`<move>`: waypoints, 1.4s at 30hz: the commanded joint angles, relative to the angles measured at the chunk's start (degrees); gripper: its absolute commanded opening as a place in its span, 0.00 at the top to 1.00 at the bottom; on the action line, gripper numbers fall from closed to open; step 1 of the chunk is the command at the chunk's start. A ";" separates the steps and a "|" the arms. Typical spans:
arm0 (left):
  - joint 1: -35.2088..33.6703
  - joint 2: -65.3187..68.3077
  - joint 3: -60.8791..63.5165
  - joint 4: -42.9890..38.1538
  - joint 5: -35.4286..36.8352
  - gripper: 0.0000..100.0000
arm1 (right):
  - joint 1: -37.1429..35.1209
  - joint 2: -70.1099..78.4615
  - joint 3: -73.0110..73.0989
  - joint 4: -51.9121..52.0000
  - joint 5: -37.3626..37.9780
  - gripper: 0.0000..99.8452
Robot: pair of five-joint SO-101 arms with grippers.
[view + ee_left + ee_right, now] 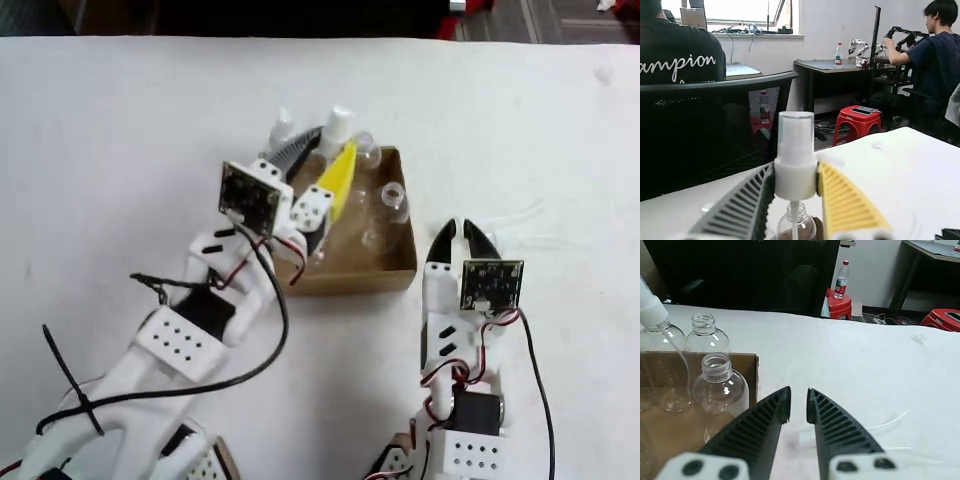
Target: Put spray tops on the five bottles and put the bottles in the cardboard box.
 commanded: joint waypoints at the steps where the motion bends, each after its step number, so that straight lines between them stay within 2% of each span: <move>1: -1.98 -0.13 -0.44 -1.14 0.44 0.98 | -0.48 -0.40 0.53 -1.63 0.00 0.95; 25: -1.98 -0.04 8.26 -1.05 0.44 0.97 | -1.19 -0.40 0.53 -1.36 0.09 0.95; 31: -2.15 -0.31 8.97 1.23 0.53 0.84 | -1.10 -0.40 0.53 -1.36 0.09 0.95; 42: -2.07 -0.57 8.79 2.11 0.18 0.84 | -1.10 -0.40 0.53 -1.45 0.09 0.95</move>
